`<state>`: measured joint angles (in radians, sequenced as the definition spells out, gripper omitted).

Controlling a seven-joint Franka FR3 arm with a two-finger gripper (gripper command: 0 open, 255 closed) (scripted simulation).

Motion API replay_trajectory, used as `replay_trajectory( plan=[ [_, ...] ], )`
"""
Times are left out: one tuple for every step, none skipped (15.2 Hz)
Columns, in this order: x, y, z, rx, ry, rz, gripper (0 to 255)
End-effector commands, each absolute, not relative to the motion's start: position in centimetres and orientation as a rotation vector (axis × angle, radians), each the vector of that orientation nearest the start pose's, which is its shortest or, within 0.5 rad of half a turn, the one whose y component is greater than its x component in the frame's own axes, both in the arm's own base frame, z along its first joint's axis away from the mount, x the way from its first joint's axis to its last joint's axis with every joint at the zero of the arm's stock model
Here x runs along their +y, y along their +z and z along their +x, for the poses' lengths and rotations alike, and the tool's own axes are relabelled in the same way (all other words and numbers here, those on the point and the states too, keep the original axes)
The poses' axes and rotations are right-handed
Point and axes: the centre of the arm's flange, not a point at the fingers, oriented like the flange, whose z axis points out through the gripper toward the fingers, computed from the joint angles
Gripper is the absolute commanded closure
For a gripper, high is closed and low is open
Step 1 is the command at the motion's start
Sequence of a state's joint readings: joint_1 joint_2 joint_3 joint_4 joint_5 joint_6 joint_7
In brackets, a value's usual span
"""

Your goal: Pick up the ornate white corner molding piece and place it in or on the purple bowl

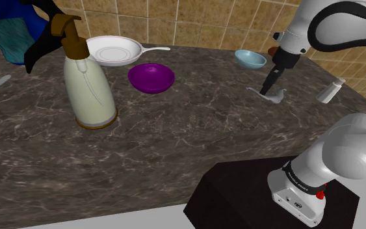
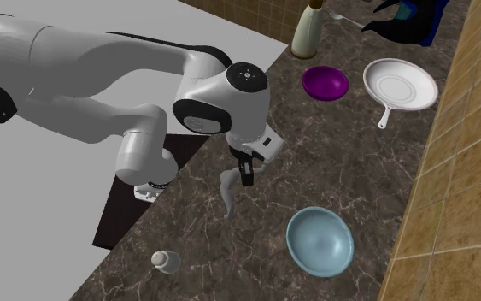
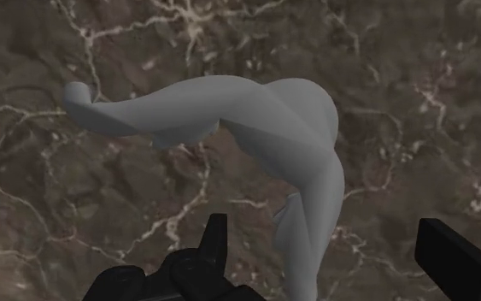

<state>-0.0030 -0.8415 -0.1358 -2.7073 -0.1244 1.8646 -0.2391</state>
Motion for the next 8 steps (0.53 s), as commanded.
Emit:
replay_trajectory(
  plan=[
    [-5.2,45.0,29.7,-0.288,0.009,-3.145,0],
    [-5.2,44.5,29.7,-0.288,0.009,-3.145,0],
    [-5.2,44.0,29.7,-0.288,0.009,-3.145,0],
    [-5.2,43.7,29.7,-0.288,0.009,-3.145,0],
    [-5.2,43.7,29.7,-0.288,0.009,-3.145,0],
    [-5.2,43.7,29.7,-0.288,0.009,-3.145,0],
    [-5.2,43.7,29.7,-0.288,0.009,-3.145,0],
    [-5.2,43.7,29.7,-0.288,0.009,-3.145,0]
  ],
)
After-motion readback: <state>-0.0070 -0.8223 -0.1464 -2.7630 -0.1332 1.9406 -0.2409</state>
